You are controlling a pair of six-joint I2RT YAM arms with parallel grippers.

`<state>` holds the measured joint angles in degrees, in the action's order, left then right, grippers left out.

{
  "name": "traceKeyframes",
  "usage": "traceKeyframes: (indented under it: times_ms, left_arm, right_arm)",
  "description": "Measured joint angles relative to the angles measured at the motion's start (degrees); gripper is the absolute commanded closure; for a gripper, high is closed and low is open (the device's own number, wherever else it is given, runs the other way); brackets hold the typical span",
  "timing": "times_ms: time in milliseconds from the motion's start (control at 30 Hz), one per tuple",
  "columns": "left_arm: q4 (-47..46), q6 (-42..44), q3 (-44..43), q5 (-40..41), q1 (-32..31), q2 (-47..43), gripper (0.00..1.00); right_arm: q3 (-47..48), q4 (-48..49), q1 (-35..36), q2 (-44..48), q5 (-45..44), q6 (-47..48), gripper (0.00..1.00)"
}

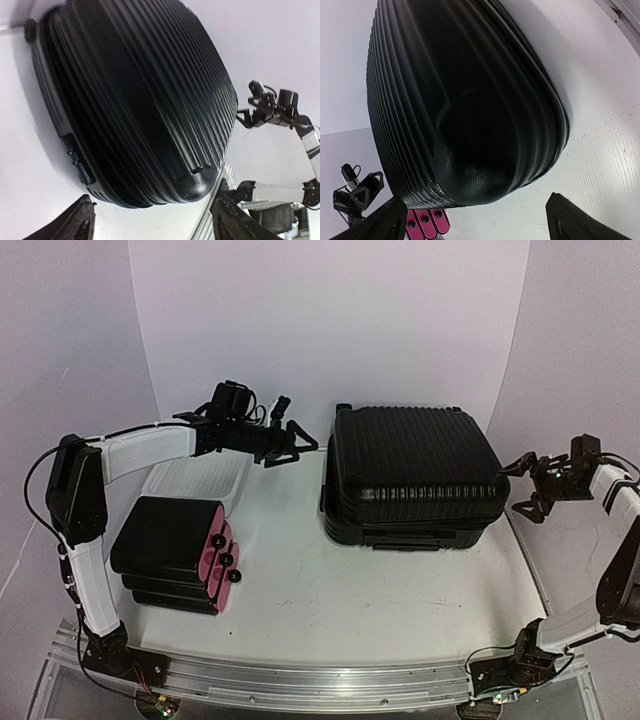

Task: Open, take out, and arrange the luggage

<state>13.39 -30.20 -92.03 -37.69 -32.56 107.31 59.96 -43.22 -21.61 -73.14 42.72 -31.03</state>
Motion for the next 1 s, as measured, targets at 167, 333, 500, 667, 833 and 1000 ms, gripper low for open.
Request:
traceKeyframes:
  times_ms: [167, 333, 500, 667, 833, 1000]
  left_arm:
    - [-2.64, -1.86, -0.04, -3.45, -2.78, 4.83, 0.14]
    - [-4.70, -2.89, -0.07, -4.66, -7.28, 7.41, 0.10]
    - [-8.13, -4.39, -0.98, -5.73, -8.87, 8.61, 0.11]
    - [-9.33, -6.27, -2.75, -5.66, -8.72, 11.32, 0.12]
    - [-8.98, -7.80, -4.92, -5.64, -8.83, 11.93, 0.14]
    - [-9.01, -8.26, -6.40, -5.51, -9.70, 12.02, 0.14]
  right_arm:
    - [-0.26, 4.13, -1.03, -2.01, 1.49, -2.05, 0.02]
    - [-3.32, 9.77, -2.43, -6.10, 2.97, -5.07, 0.02]
    - [-6.16, 17.55, -2.80, -6.84, 6.16, -10.14, 0.02]
    - [-9.09, 24.65, -2.38, -6.78, 7.80, -15.10, 0.02]
    - [-11.41, 27.87, -2.27, -2.69, 7.15, -17.94, 0.02]
    - [-12.11, 28.98, -1.95, 7.82, 7.06, -19.04, 0.02]
